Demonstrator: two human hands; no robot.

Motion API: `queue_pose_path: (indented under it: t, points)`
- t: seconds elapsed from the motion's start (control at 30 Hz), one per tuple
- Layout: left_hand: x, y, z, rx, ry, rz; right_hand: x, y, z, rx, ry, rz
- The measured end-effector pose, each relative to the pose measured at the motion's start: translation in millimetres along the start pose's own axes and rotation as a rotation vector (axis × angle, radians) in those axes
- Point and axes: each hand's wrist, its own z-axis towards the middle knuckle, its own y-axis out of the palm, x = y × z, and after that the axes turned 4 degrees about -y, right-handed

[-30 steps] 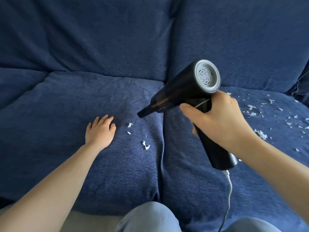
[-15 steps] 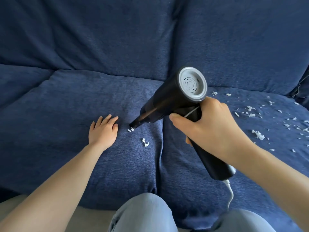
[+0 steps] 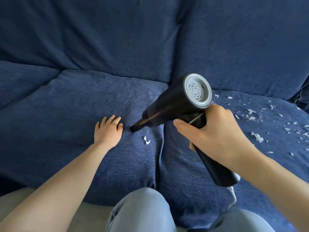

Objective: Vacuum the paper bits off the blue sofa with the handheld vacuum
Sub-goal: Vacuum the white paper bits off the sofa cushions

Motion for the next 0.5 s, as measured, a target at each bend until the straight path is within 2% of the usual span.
queue_pose_path:
  t: [0.5]
  points:
    - [9.9, 4.4, -10.5, 0.018, 0.057, 0.037, 12.6, -16.6, -16.1, 0.055, 0.065, -0.094]
